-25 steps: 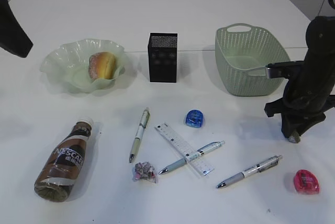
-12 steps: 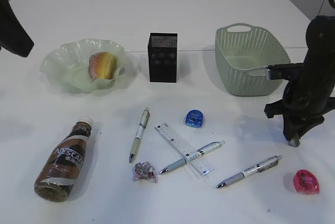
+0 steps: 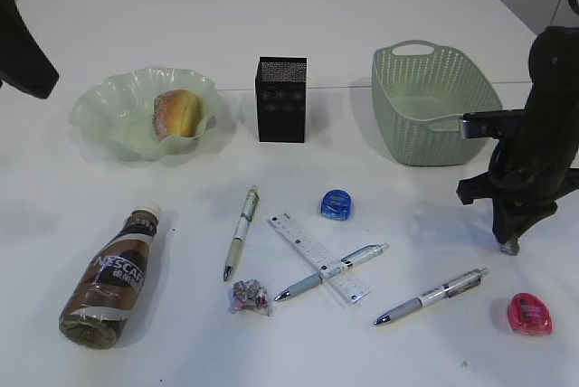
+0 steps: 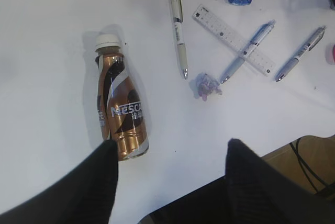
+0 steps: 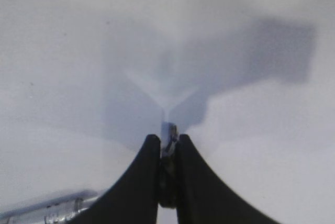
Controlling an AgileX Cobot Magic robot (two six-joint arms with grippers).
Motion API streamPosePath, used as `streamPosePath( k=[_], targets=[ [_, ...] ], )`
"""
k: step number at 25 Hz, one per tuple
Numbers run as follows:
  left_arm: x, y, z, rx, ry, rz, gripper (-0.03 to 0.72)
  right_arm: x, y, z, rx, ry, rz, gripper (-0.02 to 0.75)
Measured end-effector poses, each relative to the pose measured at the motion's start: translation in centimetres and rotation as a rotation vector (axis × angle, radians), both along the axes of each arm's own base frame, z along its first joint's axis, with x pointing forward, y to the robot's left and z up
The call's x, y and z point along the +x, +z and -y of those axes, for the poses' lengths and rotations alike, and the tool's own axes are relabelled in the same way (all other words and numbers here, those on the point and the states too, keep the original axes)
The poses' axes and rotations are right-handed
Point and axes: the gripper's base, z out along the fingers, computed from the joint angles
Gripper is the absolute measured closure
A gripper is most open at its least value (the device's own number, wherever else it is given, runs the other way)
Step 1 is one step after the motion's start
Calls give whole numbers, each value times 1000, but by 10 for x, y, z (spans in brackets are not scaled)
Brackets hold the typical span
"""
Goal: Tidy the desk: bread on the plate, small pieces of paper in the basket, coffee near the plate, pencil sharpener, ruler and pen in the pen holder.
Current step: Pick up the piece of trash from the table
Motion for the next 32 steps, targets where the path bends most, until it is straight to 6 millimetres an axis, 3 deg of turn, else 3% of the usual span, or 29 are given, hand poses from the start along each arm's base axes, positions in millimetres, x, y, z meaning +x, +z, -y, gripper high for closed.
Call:
streamPosePath(
  k=[14,26,32],
  targets=[
    [0,0,0,-3,0,-1,232,0,21,-3,27,-25,-129,673],
    [0,0,1,-9,-1,-2,232,19,46,-5,44,-42,-54,673],
    [0,0,1,-17,-1,-3,232,31,92,-5,54,-52,90,673]
  ],
)
